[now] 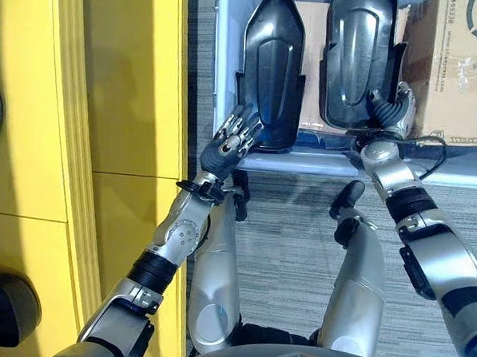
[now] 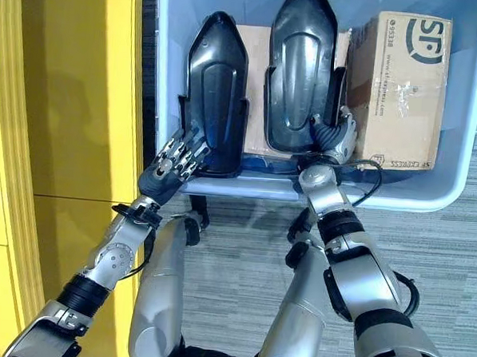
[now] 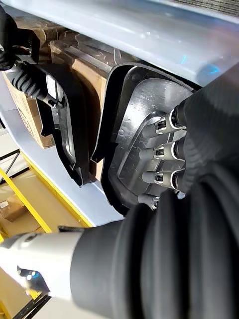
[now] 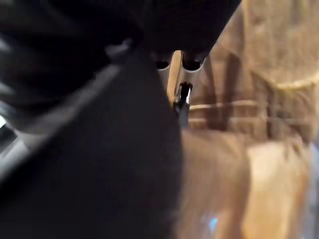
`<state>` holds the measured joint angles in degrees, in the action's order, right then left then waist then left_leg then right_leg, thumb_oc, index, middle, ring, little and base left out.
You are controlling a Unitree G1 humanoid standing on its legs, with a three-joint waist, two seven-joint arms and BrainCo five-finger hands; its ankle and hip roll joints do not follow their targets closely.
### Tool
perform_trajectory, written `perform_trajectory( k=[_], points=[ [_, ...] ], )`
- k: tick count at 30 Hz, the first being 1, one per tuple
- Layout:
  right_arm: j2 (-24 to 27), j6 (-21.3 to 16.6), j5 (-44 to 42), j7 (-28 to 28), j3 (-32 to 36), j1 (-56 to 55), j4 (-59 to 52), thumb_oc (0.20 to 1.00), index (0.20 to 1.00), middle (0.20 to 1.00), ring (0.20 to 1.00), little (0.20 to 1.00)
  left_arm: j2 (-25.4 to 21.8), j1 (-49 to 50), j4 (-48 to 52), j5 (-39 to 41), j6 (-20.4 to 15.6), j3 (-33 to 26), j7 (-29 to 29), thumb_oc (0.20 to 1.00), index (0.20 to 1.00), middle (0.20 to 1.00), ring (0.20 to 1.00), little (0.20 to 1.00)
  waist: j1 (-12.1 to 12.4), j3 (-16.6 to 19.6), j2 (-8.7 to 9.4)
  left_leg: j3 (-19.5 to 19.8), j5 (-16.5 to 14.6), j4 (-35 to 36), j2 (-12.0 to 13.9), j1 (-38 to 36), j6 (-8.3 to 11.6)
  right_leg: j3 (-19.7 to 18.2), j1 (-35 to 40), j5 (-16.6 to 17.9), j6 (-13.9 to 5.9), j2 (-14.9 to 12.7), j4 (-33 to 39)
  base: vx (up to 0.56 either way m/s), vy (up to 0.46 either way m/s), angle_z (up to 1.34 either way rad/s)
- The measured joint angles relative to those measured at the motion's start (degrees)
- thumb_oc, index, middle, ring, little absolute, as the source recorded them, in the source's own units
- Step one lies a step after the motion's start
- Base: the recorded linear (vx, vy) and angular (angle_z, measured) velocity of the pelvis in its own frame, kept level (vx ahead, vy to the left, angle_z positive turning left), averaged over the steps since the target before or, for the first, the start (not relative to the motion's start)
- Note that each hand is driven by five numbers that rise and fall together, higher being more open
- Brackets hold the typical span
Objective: Move parts from the plastic box to the shelf.
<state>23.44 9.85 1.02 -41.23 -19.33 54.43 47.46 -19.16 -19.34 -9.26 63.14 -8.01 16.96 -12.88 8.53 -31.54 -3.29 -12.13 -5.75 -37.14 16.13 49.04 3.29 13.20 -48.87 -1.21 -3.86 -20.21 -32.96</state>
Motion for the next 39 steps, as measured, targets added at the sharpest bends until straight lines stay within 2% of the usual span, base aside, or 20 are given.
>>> perform_trajectory(
  k=[1,5,9,17,20,21,24,25,28,30,34,39],
  points=[
    [0.4,2.4,3.4,0.0,-1.4,1.1,0.7,0.2,0.2,0.2,0.2,0.2,-0.2,0.0,0.0,0.5,0.0,0.0,-0.5,1.0,1.0,1.0,1.0,1.0,0.1,0.0,-0.01,0.1,0.0,0.0,0.0,0.0,-0.05,0.0,0.0,0.0,-0.04,0.0,0.0,0.0,0.0,0.0],
    [1.1,7.2,7.8,0.1,-4.0,2.5,1.5,0.2,0.2,0.2,0.2,0.2,-1.1,0.0,0.0,0.8,0.1,0.0,-1.4,1.0,1.0,1.0,1.0,1.0,0.4,0.0,-0.03,0.2,-0.2,0.0,0.0,0.1,0.09,0.0,0.1,0.1,-0.09,0.0,0.0,0.0,0.0,0.0],
    [1.8,10.2,10.1,0.0,-6.5,3.3,2.1,0.2,0.2,0.2,0.2,0.2,-2.1,0.2,0.0,1.1,0.3,-0.1,-3.2,1.0,1.0,1.0,1.0,1.0,0.5,0.1,-0.04,0.3,0.2,0.0,0.0,0.1,0.14,0.2,0.2,0.0,-0.11,0.0,0.1,0.0,-0.009,0.0],
    [2.0,11.5,9.1,-0.3,-7.9,4.5,6.0,0.2,0.2,0.2,0.2,0.2,-2.2,0.3,-1.2,1.5,0.4,-0.1,-5.6,1.0,1.0,1.0,1.0,1.0,1.2,0.2,-0.2,0.6,0.2,-0.1,0.0,0.0,0.1,0.9,1.0,0.1,-0.08,0.0,0.4,0.0,-0.002,0.01],
    [2.0,8.8,4.7,-1.8,-7.8,4.4,7.0,0.2,0.2,0.2,0.2,0.2,-2.2,0.4,-1.4,1.5,0.4,0.0,-5.7,1.0,1.0,1.0,1.0,1.0,1.4,0.2,-0.22,1.0,0.2,-0.1,0.0,0.0,0.08,1.4,1.6,0.1,-0.09,0.1,0.6,-0.01,-0.001,0.04],
    [2.4,5.5,2.3,-2.7,-7.4,4.1,7.6,0.2,0.2,0.2,0.2,0.2,-2.2,0.5,-1.5,1.5,0.3,-0.1,-5.8,1.0,1.0,1.0,1.0,1.0,1.6,0.2,-0.22,1.1,0.2,-0.1,-0.1,-0.1,0.07,1.4,1.8,0.2,-0.11,0.1,0.9,0.0,0.0,0.0],
    [2.3,-0.3,-0.9,-3.2,-5.5,3.0,7.6,0.2,0.2,0.2,0.2,0.2,-2.2,1.1,-1.6,1.5,0.3,-0.1,-5.8,1.0,1.0,1.0,1.0,1.0,1.6,0.2,-0.22,1.0,0.2,-0.1,-0.2,-0.7,0.04,1.5,2.6,0.4,-0.19,0.1,1.3,0.0,0.0,0.0],
    [2.1,-4.3,-2.6,-3.1,-4.7,2.0,7.3,0.2,0.2,0.2,0.2,0.2,-2.2,2.1,-1.8,1.4,0.4,-0.1,-5.5,1.0,1.0,1.0,1.0,1.0,1.5,0.2,-0.22,0.8,0.2,0.2,-0.1,-1.6,0.04,1.6,3.6,0.7,-0.37,0.2,2.0,0.0,0.013,-0.05],
    [1.4,-10.5,-5.5,-2.8,-2.6,-2.1,3.7,0.2,0.2,0.2,0.2,0.2,-2.1,4.3,-2.2,1.4,0.4,-0.1,-4.2,1.0,1.0,1.0,1.0,1.0,0.9,0.2,-0.25,-0.2,0.2,1.3,-0.2,-4.3,-0.03,1.6,6.0,1.9,-0.61,0.4,3.8,0.0,0.031,-0.08],
    [1.2,-13.4,-6.6,-2.7,-1.2,-5.5,-1.7,0.2,0.2,0.2,0.2,0.2,-1.9,5.6,-2.3,1.4,0.3,0.1,-3.1,1.0,1.0,1.0,1.0,1.0,0.4,0.2,-0.25,-0.8,0.2,2.3,-0.2,-6.2,-0.06,1.5,7.8,2.6,-0.77,0.7,5.5,0.0,0.041,-0.11],
    [-1.3,-17.3,-6.4,-0.3,-0.5,-11.3,-12.9,0.2,0.2,0.2,0.2,0.2,-1.6,7.8,-2.3,1.1,0.0,0.0,-0.8,1.0,1.0,1.0,1.0,1.0,-0.3,0.2,-0.25,-3.1,0.3,4.4,-0.2,-11.1,-0.14,0.3,11.6,4.2,-1.17,1.4,8.9,0.01,0.058,-0.18],
    [-4.1,-17.7,-6.0,0.6,-0.5,-12.4,-18.8,0.2,0.2,0.2,0.2,0.2,-1.4,9.7,-2.3,0.8,-0.2,0.0,-0.2,1.0,1.0,1.0,1.0,1.0,-1.3,0.1,-0.27,-4.2,0.4,6.5,-0.3,-15.2,-0.09,-0.1,15.3,4.7,-1.36,1.7,11.2,-0.01,0.029,-0.07]
  ],
)
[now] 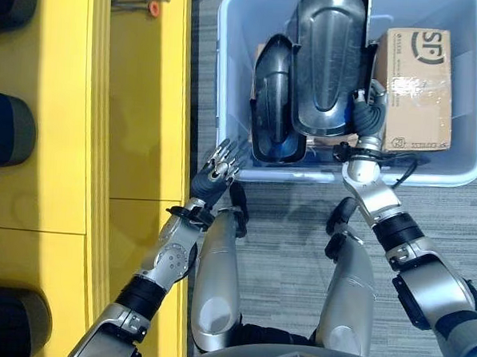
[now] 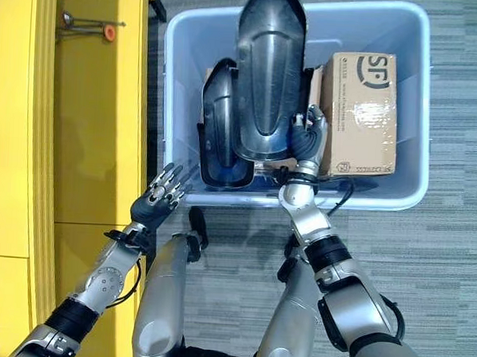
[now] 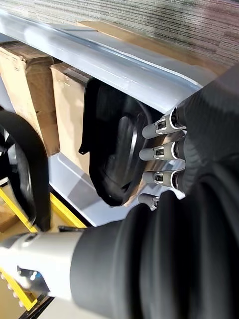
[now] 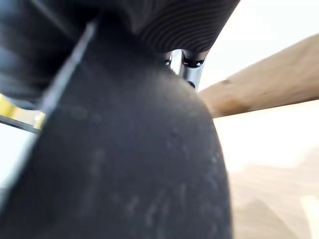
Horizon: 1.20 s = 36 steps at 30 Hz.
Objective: Move parts from the plastic box to the shelf.
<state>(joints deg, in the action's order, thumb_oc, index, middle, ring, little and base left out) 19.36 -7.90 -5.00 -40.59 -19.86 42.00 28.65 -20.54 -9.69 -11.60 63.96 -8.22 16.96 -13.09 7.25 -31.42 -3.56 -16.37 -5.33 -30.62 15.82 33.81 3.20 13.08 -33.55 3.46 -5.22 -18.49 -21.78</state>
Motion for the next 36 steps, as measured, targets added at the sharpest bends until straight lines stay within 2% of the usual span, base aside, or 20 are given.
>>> perform_trajectory(
  k=[4,7,11,17,19,24,27,29,32,33,36],
  points=[
    [-0.4,1.6,-0.4,0.2,1.1,-0.1,-0.5,0.2,0.2,0.2,0.2,0.2,0.1,0.4,-0.5,0.0,-0.9,-0.1,0.5,1.0,1.0,1.0,1.0,1.0,0.0,-0.1,-0.02,-0.8,1.7,2.7,-0.3,-2.4,0.16,0.1,1.7,1.0,0.23,0.4,1.9,0.02,0.023,-0.03],
    [-0.9,3.7,-1.7,1.6,1.3,-3.0,0.5,0.2,0.2,0.2,0.2,0.2,0.2,1.9,-1.4,0.0,-1.2,-0.1,0.5,1.0,1.0,1.0,1.0,1.0,0.1,-0.1,-0.01,-1.8,2.2,5.9,-0.9,-9.7,0.66,0.2,7.7,1.3,0.02,0.4,3.4,0.02,0.005,-0.04],
    [-0.7,3.7,-5.6,4.0,2.9,-3.1,0.5,0.2,0.2,0.2,0.2,0.2,0.2,2.2,-1.5,0.0,-1.3,-0.2,0.5,1.0,1.0,1.0,1.0,1.0,0.0,0.0,-0.08,-1.9,2.8,8.1,-1.2,-11.9,1.06,0.7,9.8,1.1,0.06,0.5,4.8,0.02,0.001,0.02],
    [-1.1,3.9,-16.4,11.9,3.6,-4.1,1.5,0.2,0.2,0.2,0.2,0.2,0.2,3.8,-1.5,-0.1,-1.3,-0.2,0.7,1.0,1.0,1.0,1.0,1.0,0.1,-0.1,-0.09,-1.9,4.7,12.5,-1.9,-16.8,1.47,1.9,14.3,1.5,0.02,0.6,7.0,0.04,0.014,0.05],
    [-1.9,4.0,-19.5,16.3,3.5,-5.2,1.4,0.2,0.2,0.2,0.2,0.2,0.3,5.3,-1.3,-0.1,-1.3,-0.9,1.0,1.0,1.0,1.0,1.0,1.0,0.1,-0.1,-0.1,-2.0,5.7,14.8,-2.2,-19.9,1.54,2.4,17.3,1.7,-0.14,0.9,8.5,0.06,0.049,0.03],
    [-3.7,6.0,-24.8,23.6,2.1,-9.6,-6.6,0.2,0.2,0.2,0.2,0.2,1.3,8.9,-0.3,-0.5,-1.9,-3.8,2.0,1.0,1.0,1.0,1.0,1.0,0.3,0.1,-0.19,-1.9,6.9,19.8,-2.7,-27.0,2.2,4.2,24.4,1.7,-0.6,1.5,11.6,0.07,0.07,0.08],
    [-3.6,6.8,-26.0,26.9,1.3,-10.7,-9.3,0.2,0.2,0.2,0.2,0.2,1.3,10.1,0.3,-1.7,-2.0,-4.1,2.1,1.0,1.0,1.0,1.0,1.0,1.0,1.8,-0.4,-1.7,7.1,20.4,-2.9,-27.1,2.09,4.6,24.7,1.5,-0.79,1.3,11.8,0.07,0.117,0.08],
    [-4.4,9.5,-28.3,28.4,0.3,-11.4,-9.8,0.2,0.2,0.2,0.2,0.2,1.9,11.6,1.3,-2.3,-2.0,-5.4,2.1,1.0,1.0,1.0,1.0,1.0,1.8,2.4,-0.5,-1.5,7.3,21.4,-3.3,-29.8,2.36,5.2,27.8,1.4,-1.03,1.3,12.5,0.07,0.154,0.11],
    [-4.9,10.6,-29.1,29.3,-0.6,-13.1,-10.1,0.2,0.2,0.2,0.2,0.2,1.9,12.9,1.4,-2.7,-2.0,-5.5,2.1,1.0,1.0,1.0,1.0,1.0,2.5,5.6,-0.12,-1.3,7.1,21.8,-3.7,-29.8,2.27,5.9,28.3,1.1,-1.5,0.9,13.3,0.03,0.147,0.15],
    [-5.4,12.0,-30.6,30.6,-2.2,-14.6,-11.6,0.2,0.2,0.2,0.2,0.2,2.0,14.0,1.3,-2.9,-2.0,-5.7,2.0,1.0,1.0,1.0,1.0,1.0,3.1,7.9,-0.06,-0.7,7.1,22.4,-4.7,-30.7,2.16,6.5,29.7,1.0,-2.01,0.1,13.5,0.03,0.154,0.24],
    [-7.0,12.8,-31.5,31.6,-4.0,-15.2,-11.7,0.2,0.2,0.2,0.2,0.2,1.7,14.7,1.2,-4.1,-1.9,-5.9,2.0,1.0,1.0,1.0,1.0,1.0,4.1,10.1,0.66,-0.3,6.6,22.3,-5.4,-31.1,1.83,7.1,31.1,0.9,-2.24,-0.4,14.4,0.03,0.231,0.15]
  ],
)
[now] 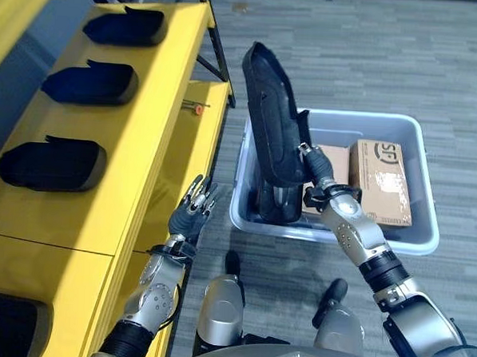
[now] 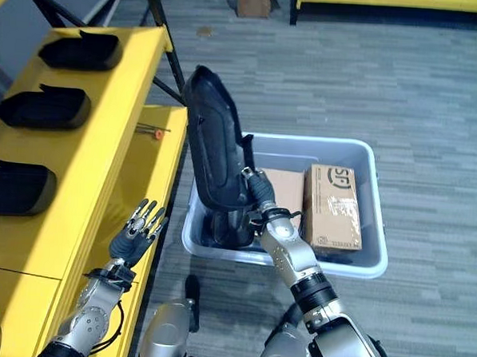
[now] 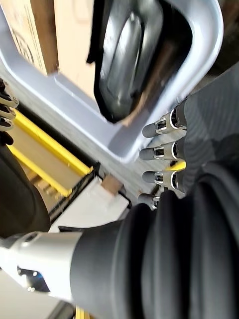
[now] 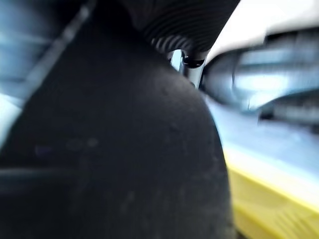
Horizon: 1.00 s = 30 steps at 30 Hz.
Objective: Move parts from the plastic box to the shelf.
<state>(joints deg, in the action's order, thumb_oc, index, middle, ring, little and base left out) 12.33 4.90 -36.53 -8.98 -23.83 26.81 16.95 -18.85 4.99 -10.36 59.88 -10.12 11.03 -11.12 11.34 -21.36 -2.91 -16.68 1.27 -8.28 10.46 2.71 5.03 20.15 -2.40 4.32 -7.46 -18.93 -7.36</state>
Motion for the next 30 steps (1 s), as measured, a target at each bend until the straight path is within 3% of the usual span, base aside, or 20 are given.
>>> perform_trajectory(
  k=[2,6,8,9,10,12,14,15,16,17,20,21,22,23,25,27,28,30],
  points=[
    [-0.5,0.3,-0.2,0.3,-1.6,-1.0,-0.7,0.2,0.2,0.2,0.2,0.2,0.0,1.3,0.0,-1.1,0.1,0.2,-0.4,1.0,1.0,1.0,1.0,1.0,0.6,2.2,1.27,0.1,-0.9,-0.3,-0.9,-0.3,-0.75,1.1,1.3,0.0,-0.15,-1.1,0.7,-0.01,0.144,0.17],
    [-2.7,0.4,-0.3,0.9,-1.7,-2.3,-1.9,0.2,0.2,0.2,0.2,0.2,-0.9,2.5,-0.1,-3.4,0.8,0.1,-0.5,1.0,1.0,1.0,1.0,1.0,2.4,3.4,2.76,0.2,-2.3,-3.0,-1.7,0.4,-1.55,1.5,2.3,0.5,0.65,-2.0,1.4,-0.03,0.223,0.08],
    [-3.6,0.4,-0.5,0.9,-2.2,-4.3,-2.6,0.2,0.2,0.2,0.2,0.2,-0.9,3.5,-0.5,-5.6,0.8,0.5,-1.2,1.0,1.0,1.0,1.0,1.0,2.3,5.0,3.54,0.2,-4.2,-4.8,-2.8,0.4,-2.08,2.0,3.4,1.2,1.87,-3.1,2.5,-0.06,0.177,0.06],
    [-4.0,0.4,-0.6,0.8,-2.6,-4.4,-2.6,0.2,0.2,0.2,0.2,0.2,-0.9,3.6,-0.8,-5.7,0.8,0.6,-1.2,1.0,1.0,1.0,1.0,1.0,2.4,5.0,3.67,-0.1,-5.1,-5.9,-2.8,0.6,-2.54,2.1,3.9,2.1,4.1,-3.3,2.7,-0.07,0.141,-0.09],
    [-4.2,0.4,-0.7,0.9,-2.7,-4.4,-2.6,0.2,0.2,0.2,0.2,0.2,-0.9,3.6,-1.0,-6.0,0.8,0.7,-1.2,1.0,1.0,1.0,1.0,1.0,2.4,5.0,3.7,-0.3,-5.6,-6.3,-2.8,0.6,-2.69,2.5,3.7,2.8,4.79,-3.5,2.4,-0.06,0.086,-0.21],
    [-5.3,0.4,-1.1,1.1,-3.9,-4.5,-2.6,0.2,0.2,0.2,0.2,0.2,-1.3,3.8,-1.2,-7.4,0.7,0.7,-1.2,1.0,1.0,1.0,1.0,1.0,2.5,5.4,4.27,-1.9,-6.2,-6.8,-2.4,0.9,-3.32,6.7,2.4,4.6,5.15,-3.7,1.8,-0.07,0.074,-0.39],
    [-5.3,0.4,-1.2,1.5,-4.5,-4.5,-2.6,0.2,0.2,0.2,0.2,0.2,-2.1,3.0,-1.5,-7.5,0.7,1.0,-1.2,1.0,1.0,1.0,1.0,1.0,2.0,5.8,4.58,-1.7,-6.2,-7.1,-2.2,2.1,-3.49,6.9,1.4,2.2,2.49,-3.3,-0.3,-0.02,0.03,-0.03],
    [-4.1,0.4,-1.3,2.1,-4.4,-4.8,-2.6,0.2,0.2,0.2,0.2,0.2,-2.0,1.9,-3.3,-7.5,0.5,1.0,-1.5,1.0,1.0,1.0,1.0,1.0,1.3,5.8,3.35,0.5,-5.8,-7.3,-0.9,2.7,-3.52,2.5,0.0,-4.0,-0.04,0.3,-7.6,0.03,0.009,0.46],
    [-3.3,0.4,-1.3,2.1,-4.5,-5.4,-2.6,0.2,0.2,0.2,0.2,0.2,-2.3,1.5,-4.0,-7.4,0.4,0.9,-1.5,1.0,1.0,1.0,1.0,1.0,0.7,5.7,2.27,2.3,-4.9,-6.3,0.0,2.6,-3.08,-0.4,-0.9,-8.9,0.78,3.6,-12.0,0.04,-0.019,0.56],
    [-2.4,0.4,-1.2,2.4,-4.9,-6.5,-2.6,0.2,0.2,0.2,0.2,0.2,-3.0,2.4,-3.7,-7.1,-0.2,0.7,-1.6,1.0,1.0,1.0,1.0,1.0,0.7,7.1,3.13,2.8,-3.4,-3.9,-0.8,2.5,-2.52,-1.6,-0.9,-12.7,3.29,6.7,-12.2,0.04,-0.031,0.42],
    [0.7,0.4,-1.4,3.9,-3.9,-8.4,-2.8,0.2,0.2,0.2,0.2,0.2,-1.7,4.7,-4.3,-7.0,-0.3,1.0,-2.9,1.0,1.0,1.0,1.0,1.0,-1.2,8.3,1.13,7.5,-0.1,0.9,-1.3,2.1,-2.54,-5.5,1.1,-13.7,3.35,11.8,-8.6,0.04,-0.077,0.62],
    [2.1,0.4,-1.4,4.1,-3.3,-9.8,-3.6,0.2,0.2,0.2,0.2,0.2,-1.2,5.2,-4.3,-7.0,-0.3,1.2,-3.8,1.0,1.0,1.0,1.0,1.0,-2.0,8.6,0.56,10.0,1.8,3.3,-1.7,2.0,-2.52,-9.2,1.2,-14.3,4.61,14.5,-7.8,0.05,-0.089,0.98],
    [3.3,0.4,-1.4,4.2,-3.3,-10.7,-3.9,0.2,0.2,0.2,0.2,0.2,-0.6,5.7,-4.3,-7.1,-0.2,1.3,-4.2,1.0,1.0,1.0,1.0,1.0,-2.6,8.8,0.15,11.8,2.7,4.8,-1.9,1.8,-2.06,-10.5,1.4,-14.5,5.44,15.6,-7.2,0.07,-0.138,0.66],
    [5.6,0.5,-1.3,5.1,-3.3,-12.1,-3.9,0.2,0.2,0.2,0.2,0.2,0.6,7.4,-4.4,-7.2,-0.1,1.5,-5.2,1.0,1.0,1.0,1.0,1.0,-1.2,9.2,-0.77,15.6,3.4,5.5,-2.4,1.4,-2.75,-10.7,2.0,-14.7,6.5,16.9,-7.0,0.06,-0.23,0.49],
    [7.5,0.7,-1.3,6.7,-2.7,-14.7,-4.6,0.2,0.2,0.2,0.2,0.2,3.0,8.8,-4.4,-7.3,0.3,1.6,-6.4,1.0,1.0,1.0,1.0,1.0,-1.6,11.2,-1.08,16.7,4.7,4.8,-2.5,1.3,-2.44,-8.8,3.8,-15.6,6.84,17.1,-6.3,-0.01,-0.272,0.39],
    [7.5,1.0,-1.3,6.7,-1.6,-14.9,-4.8,0.2,0.2,0.2,0.2,0.2,6.0,8.1,-6.2,-7.2,1.1,-0.4,-9.6,1.0,1.0,1.0,1.0,1.0,-2.1,12.2,-1.26,17.3,7.9,5.1,-3.6,2.9,-2.89,-8.1,5.0,-15.6,7.04,17.6,-3.9,-0.03,-0.182,0.86],
    [7.2,1.0,-1.3,7.4,-1.7,-14.9,-4.8,0.2,0.2,0.2,0.2,0.2,5.9,8.8,-7.8,-7.2,1.3,-0.3,-10.7,1.0,1.0,1.0,1.0,1.0,-1.1,14.4,-2.9,17.1,6.0,8.0,-2.4,2.3,-2.62,-6.7,4.4,-16.2,7.97,18.7,-4.5,-0.05,-0.142,0.71],
    [4.9,1.1,-1.4,8.6,-1.9,-14.7,-4.8,0.2,0.2,0.2,0.2,0.2,4.4,10.8,-9.1,-7.6,1.3,-0.2,-11.3,1.0,1.0,1.0,1.0,1.0,1.1,15.2,-2.77,17.3,4.1,8.4,-2.6,2.5,-2.79,-6.7,2.7,-17.6,9.07,18.5,-7.4,-0.07,-0.116,0.18]
  ],
)
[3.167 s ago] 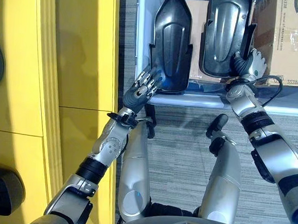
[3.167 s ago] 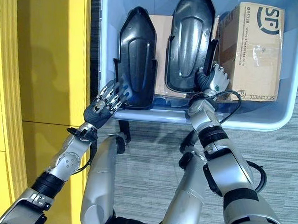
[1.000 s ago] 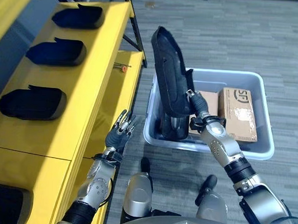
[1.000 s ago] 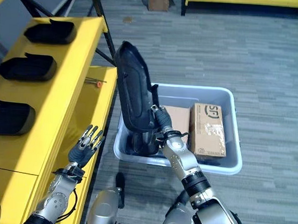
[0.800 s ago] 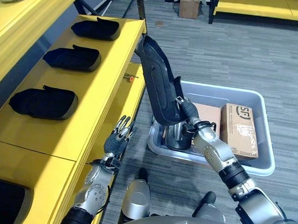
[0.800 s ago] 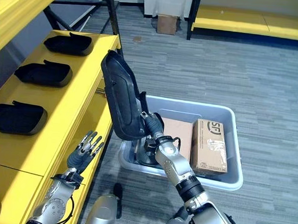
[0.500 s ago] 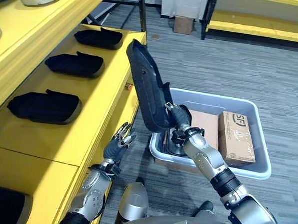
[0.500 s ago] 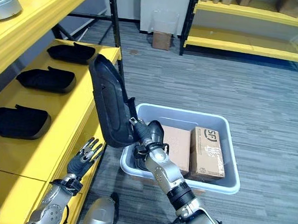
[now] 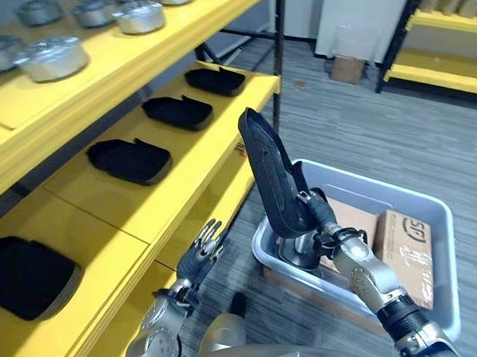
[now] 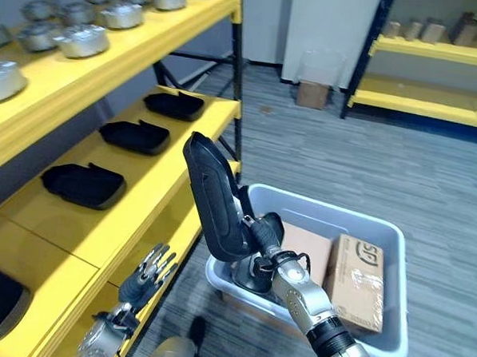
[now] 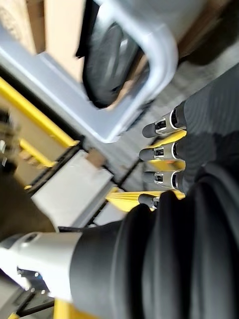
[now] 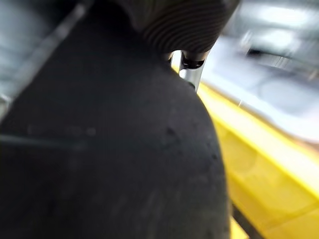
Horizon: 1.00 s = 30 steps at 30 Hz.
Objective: Move parts from the plastic box to the shelf.
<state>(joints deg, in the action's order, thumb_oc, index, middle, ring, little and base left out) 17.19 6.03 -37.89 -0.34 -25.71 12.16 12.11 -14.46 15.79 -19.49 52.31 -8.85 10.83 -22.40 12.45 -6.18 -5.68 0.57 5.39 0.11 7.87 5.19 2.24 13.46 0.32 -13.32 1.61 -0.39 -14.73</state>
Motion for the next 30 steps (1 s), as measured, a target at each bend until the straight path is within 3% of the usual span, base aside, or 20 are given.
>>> perform_trajectory(
  k=[1,2,3,4,5,6,7,9,12,14,16,19,22,23,24,27,30],
  points=[
    [-0.9,0.0,0.0,0.2,-0.8,0.0,0.0,0.2,0.2,0.2,0.2,0.2,-0.3,0.7,0.0,0.0,0.0,0.0,-0.2,1.0,1.0,1.0,1.0,1.0,0.3,0.2,-0.15,0.1,-0.3,0.5,0.0,0.2,-0.33,0.9,0.4,-0.1,0.51,0.1,-0.5,-0.09,-0.077,1.02],
    [-0.4,0.1,-0.1,-0.1,-1.9,-0.3,0.0,0.2,0.2,0.2,0.2,0.2,0.1,0.0,0.0,-1.1,0.0,1.7,-2.2,1.0,1.0,1.0,1.0,1.0,-0.2,0.8,-0.77,-0.5,7.8,0.4,-1.0,2.6,-3.55,2.8,0.5,-0.2,1.0,0.3,-0.2,-0.2,-0.063,1.69],
    [-0.5,0.2,-0.1,-0.2,-1.9,-0.3,0.1,0.2,0.2,0.2,0.2,0.2,0.1,-1.0,0.1,-1.4,0.2,2.5,-2.9,1.0,1.0,1.0,1.0,1.0,0.1,1.0,-1.16,-5.5,8.9,1.7,-1.3,3.5,-2.39,4.8,0.0,-1.3,2.57,0.0,-0.3,-0.21,-0.021,1.73],
    [-0.7,0.2,-0.1,-0.3,-1.7,-1.0,0.2,0.2,0.2,0.2,0.2,0.2,-0.3,-1.0,-0.5,-1.9,0.4,2.7,-3.3,1.0,1.0,1.0,1.0,1.0,0.5,1.3,-0.98,-9.2,3.3,1.9,-0.8,3.0,-2.95,7.5,0.7,-0.9,3.41,-0.4,-0.7,-0.22,0.006,1.23],
    [-1.9,0.5,-0.1,-0.5,-1.7,-1.4,0.2,0.2,0.2,0.2,0.2,0.2,-1.7,-2.1,-0.9,-2.5,1.0,2.5,-4.1,1.0,1.0,1.0,1.0,1.0,-0.9,0.1,1.96,-14.9,-0.4,-1.3,-0.4,3.8,-2.49,9.9,1.2,-0.7,3.58,-2.8,0.0,-0.12,0.092,1.01],
    [-3.2,1.0,-0.2,-0.4,-1.9,-1.2,0.2,0.2,0.2,0.2,0.2,0.2,-3.6,-3.1,-1.0,-3.5,1.1,2.1,-4.9,1.0,1.0,1.0,1.0,1.0,-1.5,-1.3,6.1,-19.3,-1.0,-6.6,-0.3,4.2,-2.23,11.2,1.4,-0.7,3.59,-6.4,-0.1,-0.06,0.082,0.91],
    [-3.6,1.3,-0.2,-0.3,-2.1,-1.1,0.1,0.2,0.2,0.2,0.2,0.2,-4.1,-3.1,-1.0,-3.7,1.2,2.1,-5.0,1.0,1.0,1.0,1.0,1.0,-1.7,-1.1,7.2,-20.4,-1.3,-8.9,0.2,4.1,-1.77,11.4,1.5,-0.4,3.5,-7.3,0.2,-0.07,0.097,0.58],
    [-3.4,1.4,-0.3,-0.5,-1.3,-0.9,-0.1,0.2,0.2,0.2,0.2,0.2,-3.4,-4.0,-0.3,-4.2,1.3,2.5,-5.2,1.0,1.0,1.0,1.0,1.0,-3.9,-1.0,6.94,-22.3,-2.5,-15.6,3.4,1.8,-0.5,14.2,3.0,0.6,2.92,-8.9,1.6,-0.08,0.119,0.62],
    [-3.0,1.4,-1.3,-1.7,-1.6,-0.7,-0.1,0.2,0.2,0.2,0.2,0.2,-2.4,-5.8,0.3,-3.4,1.9,2.5,-5.2,1.0,1.0,1.0,1.0,1.0,-5.5,-1.0,5.93,-25.9,-3.3,-18.7,7.5,-2.3,0.27,16.3,2.9,1.2,1.98,-10.4,0.8,-0.05,0.143,0.46],
    [-2.6,1.3,-1.9,-2.3,-1.7,-0.5,-0.1,0.2,0.2,0.2,0.2,0.2,-1.4,-7.1,0.3,-3.4,2.0,2.6,-5.2,1.0,1.0,1.0,1.0,1.0,-5.8,-0.7,4.79,-26.0,3.1,-15.1,7.7,-5.4,0.64,16.5,1.6,0.7,0.34,-12.4,-2.2,-0.07,0.304,0.39],
    [-3.0,1.8,-2.4,-2.8,-1.9,0.1,0.2,0.2,0.2,0.2,0.2,0.2,-1.0,-9.6,0.3,-3.4,2.3,2.8,-5.2,1.0,1.0,1.0,1.0,1.0,-5.4,-1.1,5.32,-25.1,3.0,-12.1,4.2,-5.0,0.71,16.0,-0.9,0.9,-0.79,-15.5,-4.7,-0.1,0.314,0.42],
    [-3.3,2.5,-2.5,-2.7,-2.4,1.3,0.3,0.2,0.2,0.2,0.2,0.2,-1.4,-10.2,0.9,-3.5,2.3,2.9,-5.0,1.0,1.0,1.0,1.0,1.0,-4.9,-1.4,4.57,-25.2,2.5,-8.7,2.8,-5.1,0.33,16.4,-1.9,1.8,-2.44,-16.3,-4.4,-0.1,0.346,0.33],
    [-2.7,2.6,-3.8,-3.3,-2.6,1.6,0.2,0.2,0.2,0.2,0.2,0.2,-2.4,-10.8,1.7,-4.3,2.3,6.5,-4.5,1.0,1.0,1.0,1.0,1.0,-5.4,-1.9,1.98,-27.1,-2.5,-5.6,3.0,-5.1,-1.43,19.6,-1.4,2.4,-3.05,-16.0,-5.2,-0.08,0.328,0.52],
    [-2.6,2.7,-3.9,-3.6,-2.5,1.6,0.3,0.2,0.2,0.2,0.2,0.2,-2.5,-10.9,1.6,-4.5,2.3,7.6,-4.2,1.0,1.0,1.0,1.0,1.0,-5.6,-2.0,1.68,-27.8,-4.1,-4.9,3.1,-5.1,-0.37,20.3,-1.4,2.1,-3.43,-16.4,-6.0,-0.1,0.383,0.43],
    [-2.6,3.3,-4.2,-4.2,-3.0,1.4,0.3,0.2,0.2,0.2,0.2,0.2,-2.6,-10.6,1.6,-4.6,2.3,8.5,-3.2,1.0,1.0,1.0,1.0,1.0,-5.5,-2.4,2.18,-27.8,-4.5,-4.8,1.9,-4.8,-0.67,20.3,-1.5,2.1,-3.92,-17.6,-6.7,-0.08,0.324,0.39],
    [-2.6,4.4,-4.2,-4.3,-4.2,1.0,0.3,0.2,0.2,0.2,0.2,0.2,-3.1,-9.5,1.9,-4.7,2.3,9.4,-0.9,1.0,1.0,1.0,1.0,1.0,-5.6,-2.4,2.28,-25.7,-4.4,-4.1,-0.8,-4.3,-1.26,16.7,-1.8,2.1,-5.25,-17.7,-6.3,-0.11,0.315,0.46],
    [-2.6,5.1,-4.2,-4.1,-4.4,0.9,0.3,0.2,0.2,0.2,0.2,0.2,-4.5,-8.2,3.8,-4.7,2.3,9.3,0.4,1.0,1.0,1.0,1.0,1.0,-4.6,-2.6,1.93,-24.6,-3.9,-3.1,-2.3,-4.0,-2.24,15.5,-1.2,2.8,-5.91,-17.7,-5.1,-0.12,0.302,0.38]
  ],
)
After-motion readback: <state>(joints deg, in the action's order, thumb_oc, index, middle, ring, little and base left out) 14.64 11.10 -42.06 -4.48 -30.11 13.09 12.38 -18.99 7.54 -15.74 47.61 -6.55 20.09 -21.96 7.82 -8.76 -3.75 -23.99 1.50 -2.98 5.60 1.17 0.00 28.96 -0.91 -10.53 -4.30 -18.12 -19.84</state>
